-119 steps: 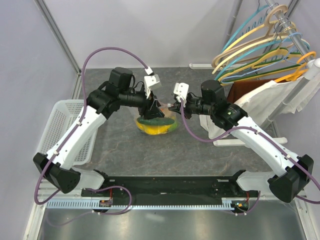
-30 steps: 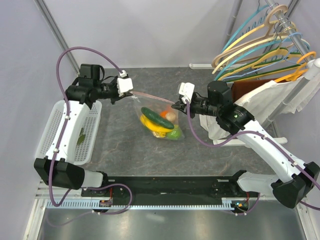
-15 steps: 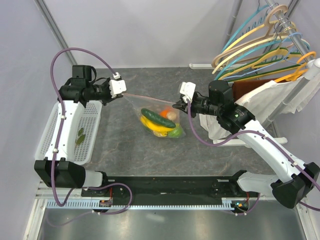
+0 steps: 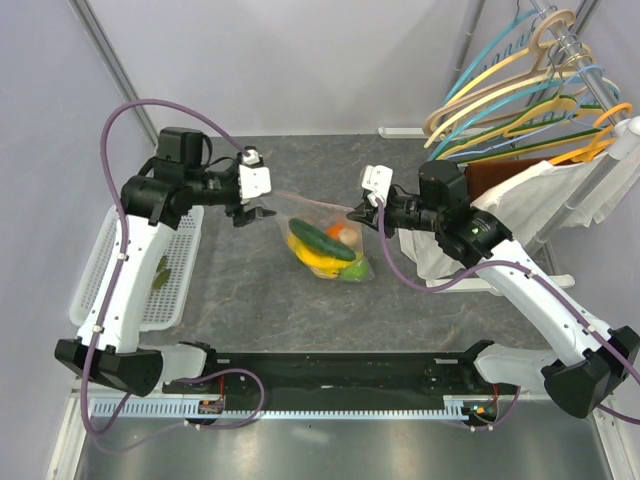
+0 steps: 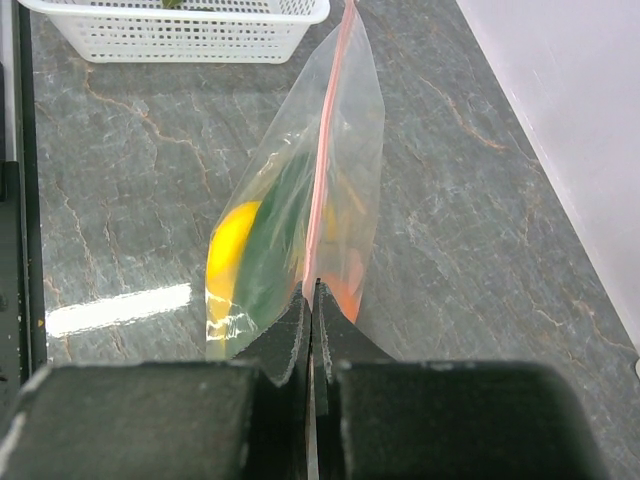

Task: Place the food in the zip-top bag and seal the zipper
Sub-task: Place the zipper food storage bag at the center of the board.

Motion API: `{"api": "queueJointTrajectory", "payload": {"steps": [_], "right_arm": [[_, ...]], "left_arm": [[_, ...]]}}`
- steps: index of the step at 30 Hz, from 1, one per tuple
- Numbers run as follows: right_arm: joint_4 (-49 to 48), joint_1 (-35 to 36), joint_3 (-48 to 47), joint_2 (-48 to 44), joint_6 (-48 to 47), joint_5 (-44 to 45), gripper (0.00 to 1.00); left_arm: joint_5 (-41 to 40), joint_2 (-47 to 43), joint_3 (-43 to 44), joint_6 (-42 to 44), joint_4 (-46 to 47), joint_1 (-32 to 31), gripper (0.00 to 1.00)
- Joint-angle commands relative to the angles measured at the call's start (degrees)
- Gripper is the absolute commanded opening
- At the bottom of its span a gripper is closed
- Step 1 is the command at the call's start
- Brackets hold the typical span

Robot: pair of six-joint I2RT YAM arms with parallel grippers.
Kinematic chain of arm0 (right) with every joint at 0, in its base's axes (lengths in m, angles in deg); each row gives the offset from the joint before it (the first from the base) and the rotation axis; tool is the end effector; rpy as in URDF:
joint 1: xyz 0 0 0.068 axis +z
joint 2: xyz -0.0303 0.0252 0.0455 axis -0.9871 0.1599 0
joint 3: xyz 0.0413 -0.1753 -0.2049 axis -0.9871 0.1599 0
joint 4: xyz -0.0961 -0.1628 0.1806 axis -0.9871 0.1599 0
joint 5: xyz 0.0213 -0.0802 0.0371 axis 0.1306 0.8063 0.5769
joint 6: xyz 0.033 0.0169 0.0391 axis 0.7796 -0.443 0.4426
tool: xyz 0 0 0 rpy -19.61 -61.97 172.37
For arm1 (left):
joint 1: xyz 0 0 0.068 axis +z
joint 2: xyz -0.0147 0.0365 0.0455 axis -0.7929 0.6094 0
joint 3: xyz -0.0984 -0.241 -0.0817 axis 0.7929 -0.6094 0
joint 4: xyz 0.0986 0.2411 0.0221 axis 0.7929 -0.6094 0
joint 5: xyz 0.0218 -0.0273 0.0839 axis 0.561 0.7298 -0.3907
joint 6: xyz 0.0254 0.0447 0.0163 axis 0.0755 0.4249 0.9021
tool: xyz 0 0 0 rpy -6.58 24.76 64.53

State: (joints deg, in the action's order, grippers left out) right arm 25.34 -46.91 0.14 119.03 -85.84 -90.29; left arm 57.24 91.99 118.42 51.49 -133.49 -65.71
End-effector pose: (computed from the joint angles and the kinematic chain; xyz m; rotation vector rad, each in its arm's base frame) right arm 0.2075 0.1629 0.3899 -1.2658 1.4192 0.6453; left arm 0.2256 -0.0795 0.4352 1.5549 1.3479 -0.3810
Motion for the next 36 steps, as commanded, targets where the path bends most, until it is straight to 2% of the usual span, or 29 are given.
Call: {"api": "queueJointTrajectory", "payload": {"steps": [1, 3, 8, 11, 13, 14, 16, 17, 18, 19, 20, 23, 24, 26, 27, 28, 31, 35, 36], "right_arm": [[-1.2, -0.1, -2.2, -1.3, -1.0, -2.7, 0.0], [-0.8, -0.1, -2.4, -1.2, -1.2, -2.8, 0.0], [-0.2, -0.1, -2.4, -1.7, -1.5, -3.2, 0.0], [-0.2, -0.1, -1.6, -2.2, -1.6, -3.6, 0.0], [-0.3, -0.1, -0.9, -2.7, -1.6, -4.0, 0.0], [-0.2, -0.1, -0.8, -2.7, -1.6, -4.1, 0.0], [-0.2, -0.1, -0.6, -2.8, -1.5, -3.7, 0.0], [-0.4, -0.1, -0.6, -2.8, -1.1, -3.5, 0.0], [-0.5, -0.1, -0.7, -2.5, -0.4, -1.9, 0.03], [-0.5, -0.1, -0.9, -2.2, 1.7, -0.8, 0.14], [-0.2, -0.1, -1.2, -1.9, 2.7, 0.5, 0.34], [-0.1, -0.1, -2.0, -1.6, 5.6, 3.2, 0.72], [-0.1, -0.1, -1.8, -2.3, 6.2, 3.4, 0.83], [-0.9, -0.1, -1.6, -3.1, 9.1, 3.9, 0.98], [-1.2, -0.1, -1.8, -3.7, 10.2, 4.4, 0.98], [-1.3, -0.1, -2.1, -3.9, 11.0, 4.8, 0.98], [-1.7, -0.1, -3.0, -4.7, 13.7, 4.8, 0.98], [-2.4, -0.1, -3.5, -5.9, 16.5, 4.8, 0.98], [-2.4, -0.1, -3.5, -6.1, 17.1, 5.0, 0.98]], "left_arm": [[-0.9, 0.6, 0.0, -6.4, 7.2, -4.9, 0.84], [-1.0, 2.0, -0.3, -6.2, 8.4, -7.0, 0.83], [-3.6, 3.7, -2.9, -1.3, 7.9, -11.9, 0.75], [-4.4, 4.2, -4.4, -0.3, 7.9, -12.6, 0.7], [-5.2, 5.4, -4.0, -1.2, 7.9, -12.6, 0.57], [-5.7, 5.7, -3.8, -1.6, 7.9, -12.6, 0.36], [-6.4, 6.9, -2.9, -3.1, 7.8, -12.3, 0.09], [-6.0, 7.5, -2.3, -4.0, 7.7, -12.0, 0.02], [-5.6, 9.3, -1.1, -4.9, 7.5, -11.4, 0.02], [-5.9, 10.8, 1.9, -7.6, 7.4, -10.6, 0.02], [-6.1, 12.5, 4.2, -8.9, 6.8, -10.0, 0.02], [-7.9, 20.1, 16.3, -13.8, 6.2, -7.7, 0.02], [-8.8, 22.4, 23.3, -14.8, 6.2, -7.4, 0.02], [-12.4, 28.8, 31.1, -17.2, 5.7, -7.3, 0.02], [-13.3, 30.8, 38.3, -17.5, 4.5, -7.3, 0.02], [-15.0, 32.5, 41.3, -17.8, 4.1, -7.5, 0.02], [-18.1, 36.6, 46.1, -17.4, 4.2, -8.3, 0.02], [-20.2, 35.1, 38.1, -16.3, 4.2, -9.7, 0.02], [-20.2, 33.2, 32.4, -16.4, 4.3, -9.9, 0.02]]}}
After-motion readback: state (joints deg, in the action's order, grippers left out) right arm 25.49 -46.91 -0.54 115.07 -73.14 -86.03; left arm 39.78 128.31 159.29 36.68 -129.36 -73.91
